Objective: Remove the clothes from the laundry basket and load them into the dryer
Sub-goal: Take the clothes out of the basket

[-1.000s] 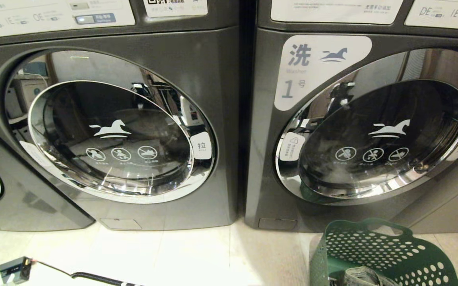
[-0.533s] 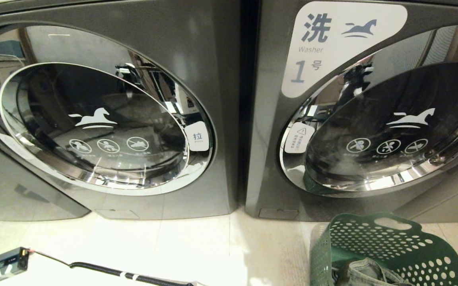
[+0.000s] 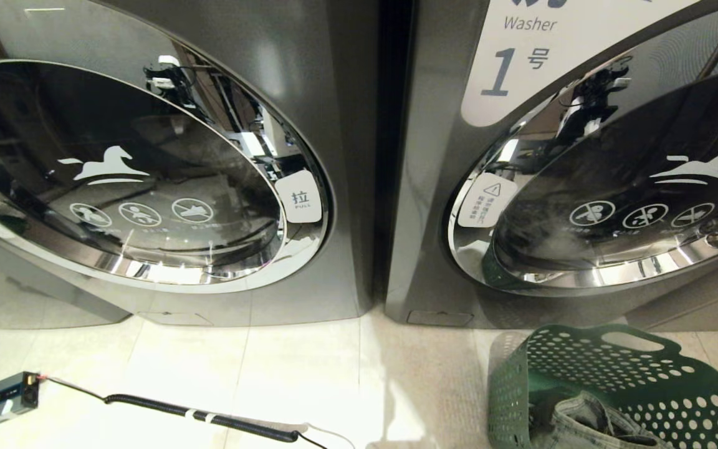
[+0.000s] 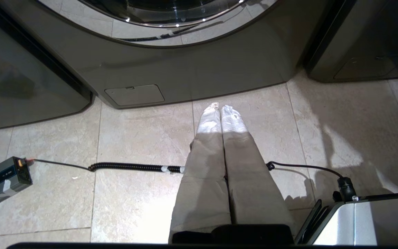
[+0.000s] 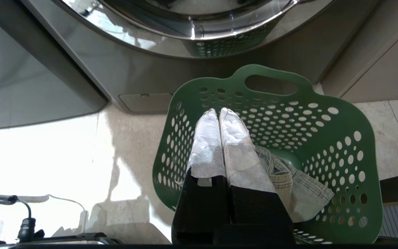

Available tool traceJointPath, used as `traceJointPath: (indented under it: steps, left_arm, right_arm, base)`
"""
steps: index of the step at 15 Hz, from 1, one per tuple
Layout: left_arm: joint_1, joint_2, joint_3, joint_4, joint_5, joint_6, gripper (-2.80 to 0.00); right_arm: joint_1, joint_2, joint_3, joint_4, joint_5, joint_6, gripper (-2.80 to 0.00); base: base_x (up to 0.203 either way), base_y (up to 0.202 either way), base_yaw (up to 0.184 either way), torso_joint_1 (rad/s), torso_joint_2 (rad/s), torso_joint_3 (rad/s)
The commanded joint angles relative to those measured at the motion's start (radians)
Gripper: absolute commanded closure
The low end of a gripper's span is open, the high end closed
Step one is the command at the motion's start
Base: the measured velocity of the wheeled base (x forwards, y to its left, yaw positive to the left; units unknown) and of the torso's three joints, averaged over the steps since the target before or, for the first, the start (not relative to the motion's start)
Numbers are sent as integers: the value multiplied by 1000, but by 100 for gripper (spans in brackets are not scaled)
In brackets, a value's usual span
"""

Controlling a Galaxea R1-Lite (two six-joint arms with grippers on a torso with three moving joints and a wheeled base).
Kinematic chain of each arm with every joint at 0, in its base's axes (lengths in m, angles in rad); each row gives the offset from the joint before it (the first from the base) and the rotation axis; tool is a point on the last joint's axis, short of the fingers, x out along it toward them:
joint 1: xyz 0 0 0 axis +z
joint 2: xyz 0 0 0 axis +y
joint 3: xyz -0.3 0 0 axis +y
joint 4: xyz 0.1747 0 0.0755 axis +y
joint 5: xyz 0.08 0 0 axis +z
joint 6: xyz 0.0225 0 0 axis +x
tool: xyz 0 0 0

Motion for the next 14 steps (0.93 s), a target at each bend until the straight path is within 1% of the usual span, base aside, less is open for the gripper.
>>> traceJointPath:
  steps: [1,4,6,8,9,10,11,12,14]
  left_arm:
    - [0,1,0,1,-1,1,0]
    - [0,1,0,1,-3,8,0]
    - [0,1,0,1,-3,8,0]
    - [0,0,0,0,-1,2,0]
    - [0,0,0,1,2,-10,0]
    - [0,1,0,1,6,-42,0]
    - [0,1,0,0,9,-81,0]
    - [0,0,0,-2,24,-113,0]
    - [0,0,0,-3,28,-130,0]
  right_arm:
    - [1,1,6,-1,0,0,0]
    - [1,1,-8,0,9,-15,0]
    - [0,54,-140,58,25,-50,0]
    - [-10,223,-277,163,9,-44,0]
    - [-19,337,-326,227,-20,-14,0]
    - [-26,434,-351,296,-49,26,0]
    - [-32,514,-353,365,-75,65,0]
    - [-37,572,-327,416,-93,97,0]
    - [-42,624,-208,422,-106,124,0]
  base:
    - [0,0,0,4,-1,-200]
    - [0,0,0,6,6,-90]
    - [0,0,0,3,1,-13]
    - [0,0,0,0,0,0]
    - [0,0,0,0,0,0]
    - [0,0,0,0,0,0]
    - [0,0,0,0,0,0]
    - [0,0,0,0,0,0]
    - [0,0,0,0,0,0]
